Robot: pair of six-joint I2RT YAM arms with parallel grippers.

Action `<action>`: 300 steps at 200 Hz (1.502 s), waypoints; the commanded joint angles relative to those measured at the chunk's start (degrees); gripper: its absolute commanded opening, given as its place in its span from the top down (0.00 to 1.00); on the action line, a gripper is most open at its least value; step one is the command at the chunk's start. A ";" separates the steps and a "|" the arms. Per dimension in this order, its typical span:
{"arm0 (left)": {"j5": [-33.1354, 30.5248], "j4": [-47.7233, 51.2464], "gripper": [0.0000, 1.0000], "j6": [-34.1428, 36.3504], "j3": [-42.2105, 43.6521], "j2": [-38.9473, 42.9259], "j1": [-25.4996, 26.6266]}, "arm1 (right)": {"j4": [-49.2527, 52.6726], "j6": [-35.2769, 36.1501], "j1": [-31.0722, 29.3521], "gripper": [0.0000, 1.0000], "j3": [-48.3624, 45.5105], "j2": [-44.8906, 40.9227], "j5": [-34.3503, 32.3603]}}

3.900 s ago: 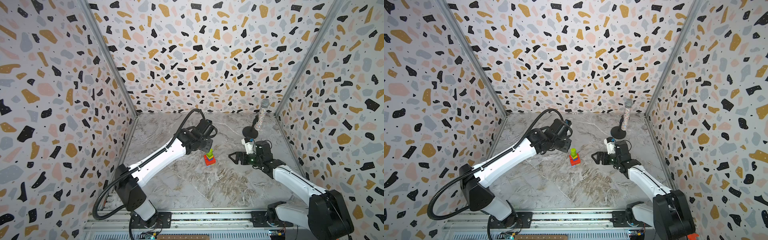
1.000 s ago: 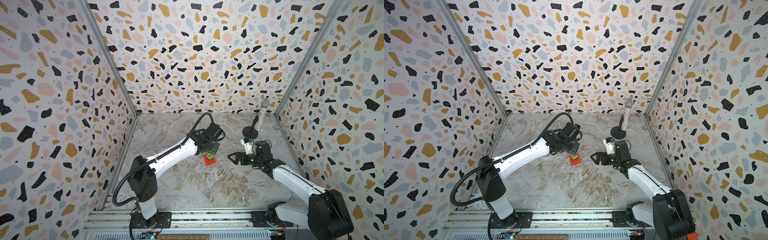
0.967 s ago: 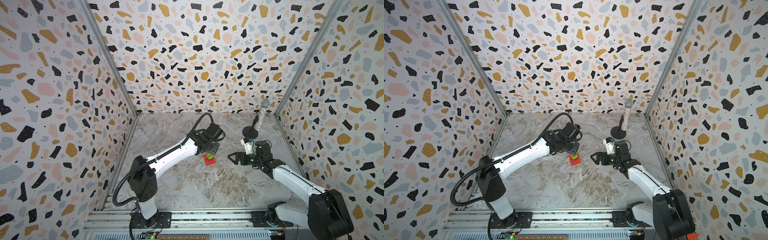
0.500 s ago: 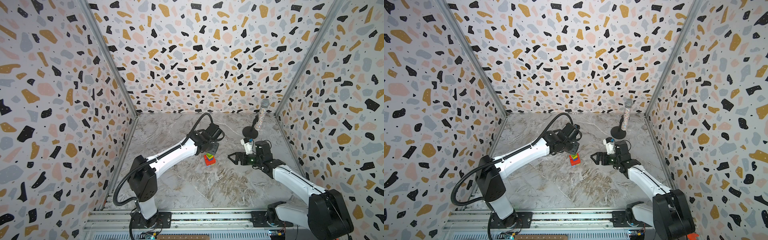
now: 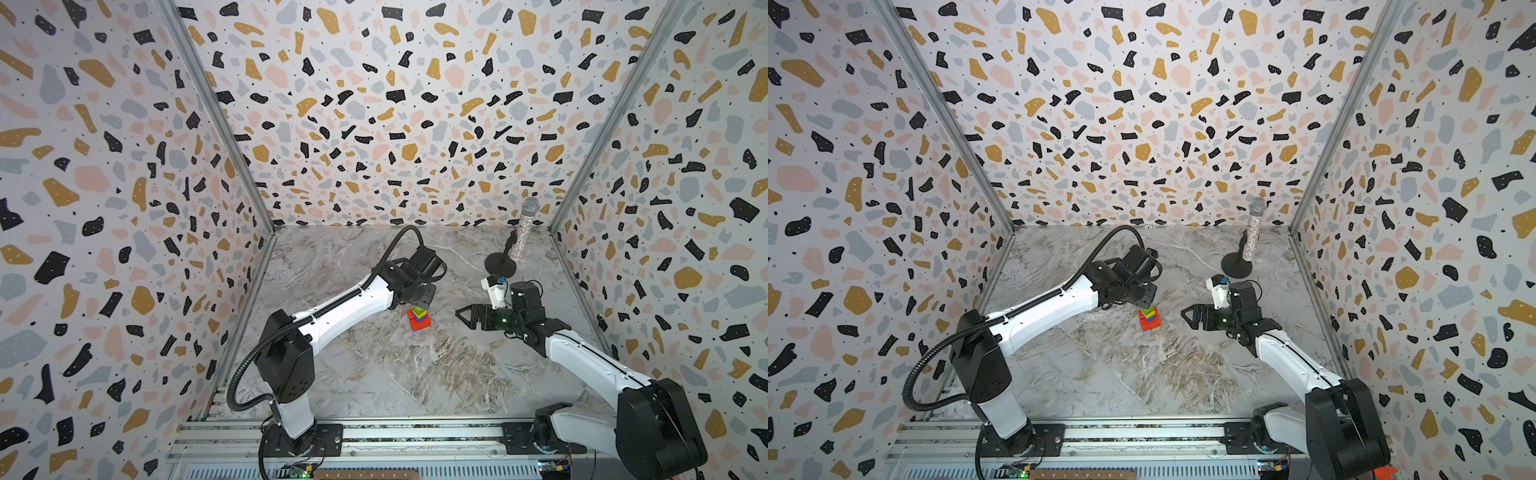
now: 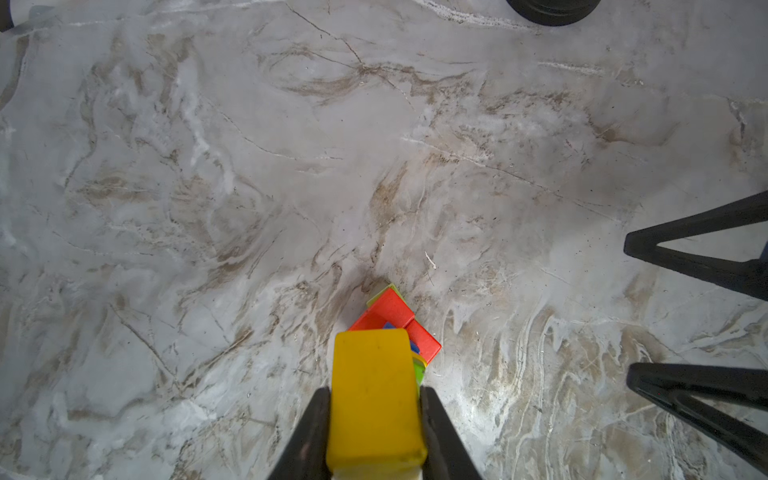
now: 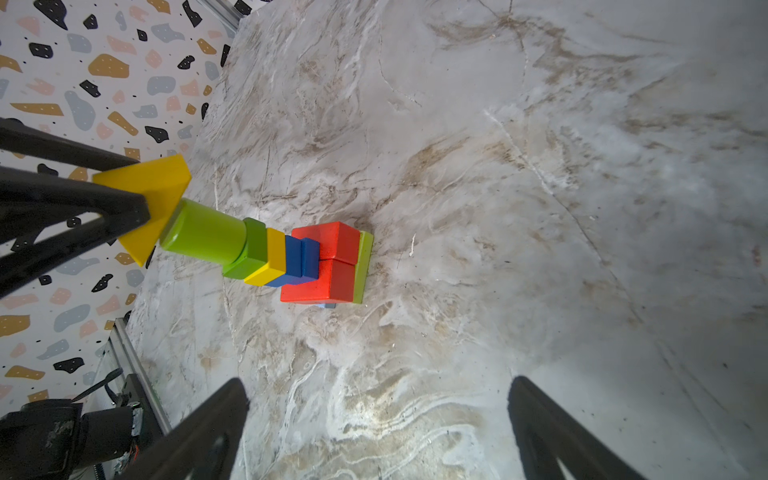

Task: Build the wood block tower
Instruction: 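Lower the yellow block onto the lime-green cylinder atop the stack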

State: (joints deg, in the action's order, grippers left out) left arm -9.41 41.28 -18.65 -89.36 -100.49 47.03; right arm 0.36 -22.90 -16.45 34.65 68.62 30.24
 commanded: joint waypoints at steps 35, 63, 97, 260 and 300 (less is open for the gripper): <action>0.86 -0.15 0.91 -0.34 -0.20 1.61 -0.18 | -0.56 0.15 0.19 0.01 0.07 -0.15 0.50; 1.04 -0.05 0.91 -0.42 -0.46 1.77 -0.18 | -0.50 0.18 0.19 0.01 0.15 -0.16 0.43; 1.63 -0.21 0.91 -0.60 -0.33 1.48 -0.21 | -0.38 0.17 0.19 0.01 0.07 -0.48 0.43; 0.71 0.03 0.79 -0.51 -0.71 1.08 -0.19 | -0.36 0.29 0.19 0.01 -0.01 -0.59 0.35; 0.71 0.12 0.71 -0.50 -0.90 1.00 -0.19 | -0.36 0.27 0.19 0.01 0.03 -0.59 0.36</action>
State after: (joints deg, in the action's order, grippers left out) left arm -8.05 41.36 -18.94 -89.36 -100.40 46.98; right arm 0.36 -22.87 -16.45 34.65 68.62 30.24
